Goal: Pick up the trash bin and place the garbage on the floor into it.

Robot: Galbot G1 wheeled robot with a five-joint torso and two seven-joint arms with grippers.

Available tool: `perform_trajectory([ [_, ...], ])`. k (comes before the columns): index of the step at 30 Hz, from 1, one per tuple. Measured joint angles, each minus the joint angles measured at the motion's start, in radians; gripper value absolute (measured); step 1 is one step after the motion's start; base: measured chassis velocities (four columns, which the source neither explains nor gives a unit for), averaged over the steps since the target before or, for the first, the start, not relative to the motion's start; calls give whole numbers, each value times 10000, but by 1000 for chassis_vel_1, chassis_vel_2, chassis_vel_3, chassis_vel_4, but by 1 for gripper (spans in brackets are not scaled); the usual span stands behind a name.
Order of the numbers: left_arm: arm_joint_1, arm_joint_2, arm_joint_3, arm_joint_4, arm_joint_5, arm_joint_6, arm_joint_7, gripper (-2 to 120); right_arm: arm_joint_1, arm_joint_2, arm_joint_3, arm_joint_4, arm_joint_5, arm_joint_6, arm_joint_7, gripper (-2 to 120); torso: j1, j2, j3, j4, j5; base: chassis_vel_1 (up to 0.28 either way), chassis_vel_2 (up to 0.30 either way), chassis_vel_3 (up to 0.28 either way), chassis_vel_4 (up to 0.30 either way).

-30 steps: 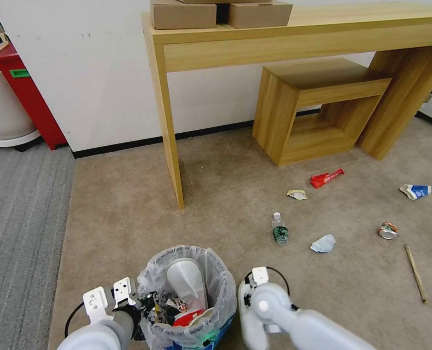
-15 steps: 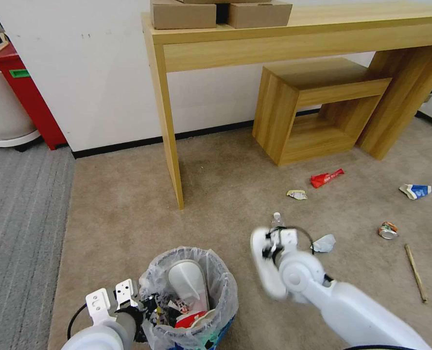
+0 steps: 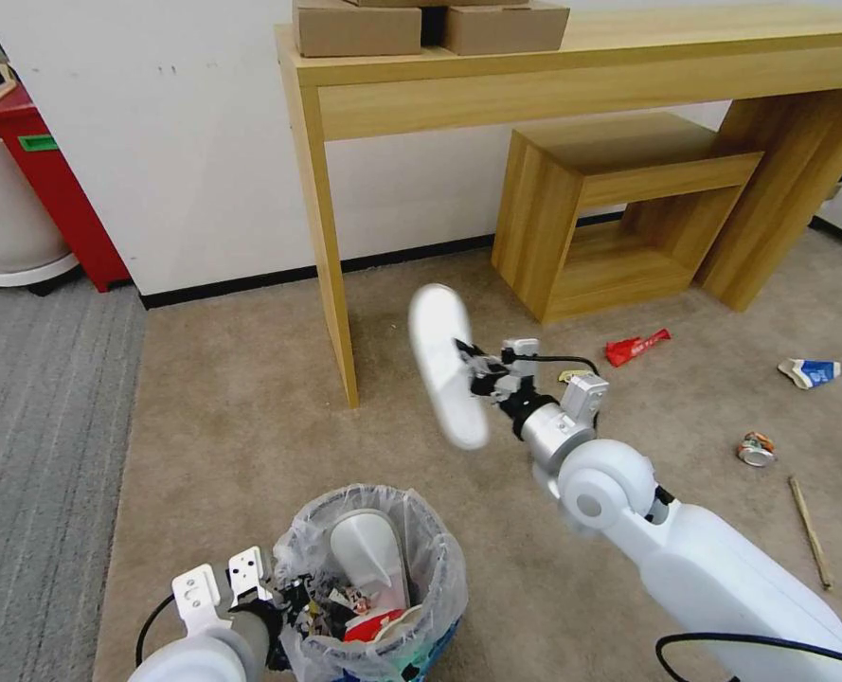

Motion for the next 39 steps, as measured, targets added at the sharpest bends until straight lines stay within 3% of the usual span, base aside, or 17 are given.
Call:
perform_trajectory([
  [10, 25, -418, -20, 62, 158, 53, 0, 0, 1, 43, -1547, 756, 149, 61, -555, 0, -1, 0, 0, 0, 1, 0, 0, 0, 0],
  [29, -154, -1082, 45, 82, 256, 129, -30, 0, 23, 468, -3782, -819, -872, 524, -711, 0, 0, 0, 0, -1, 1, 0, 0, 0, 0],
  [39, -113, -1282, 209, 96, 456, 169, -34, 0, -79, 491, -3941, -1336, -1501, 1059, -1179, 0, 0, 0, -1, 0, 1, 0, 0, 0, 0],
])
